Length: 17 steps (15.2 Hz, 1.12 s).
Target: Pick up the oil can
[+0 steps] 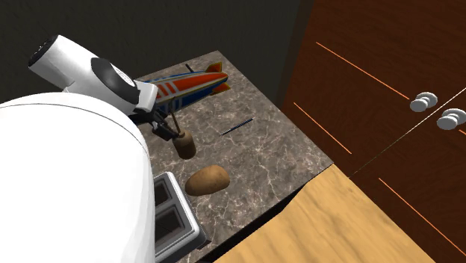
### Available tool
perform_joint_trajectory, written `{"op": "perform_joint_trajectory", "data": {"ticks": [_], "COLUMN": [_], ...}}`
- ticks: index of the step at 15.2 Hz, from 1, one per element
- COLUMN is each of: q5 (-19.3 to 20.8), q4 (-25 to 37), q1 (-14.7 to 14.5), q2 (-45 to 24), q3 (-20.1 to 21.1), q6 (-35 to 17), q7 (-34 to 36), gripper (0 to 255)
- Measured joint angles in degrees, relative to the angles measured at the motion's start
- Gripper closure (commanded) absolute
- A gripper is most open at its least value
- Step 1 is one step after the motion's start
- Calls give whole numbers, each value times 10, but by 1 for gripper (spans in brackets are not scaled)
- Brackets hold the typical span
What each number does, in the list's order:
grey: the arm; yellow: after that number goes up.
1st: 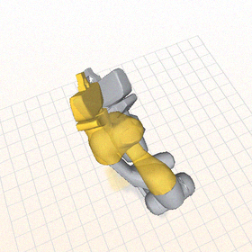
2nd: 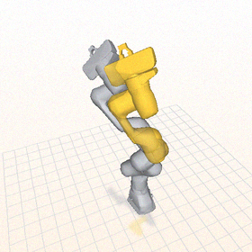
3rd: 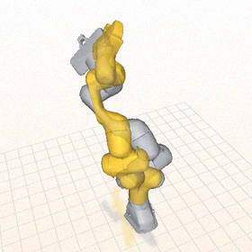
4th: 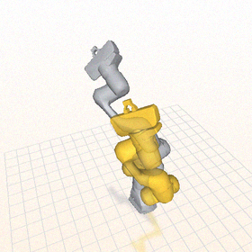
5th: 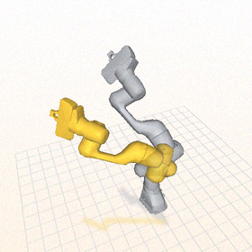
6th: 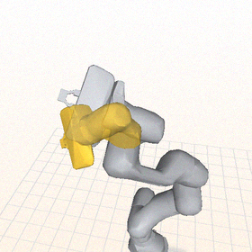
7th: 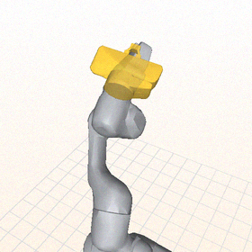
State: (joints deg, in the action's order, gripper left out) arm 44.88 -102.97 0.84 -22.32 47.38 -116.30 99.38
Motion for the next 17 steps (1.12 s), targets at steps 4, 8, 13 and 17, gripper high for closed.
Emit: {"op": "perform_joint_trajectory", "data": {"ticks": [4, 8, 13, 17], "q5": [18, 21, 21, 15], "q4": [-9, -12, -12, -11], "q1": [-6, -7, -7, -5], "q2": [-15, -17, -17, -11], "q3": [-9, -10, -10, -7], "q6": [-15, -19, -19, -14], "q7": [17, 21, 21, 16], "gripper": [0, 255, 255, 255]}}
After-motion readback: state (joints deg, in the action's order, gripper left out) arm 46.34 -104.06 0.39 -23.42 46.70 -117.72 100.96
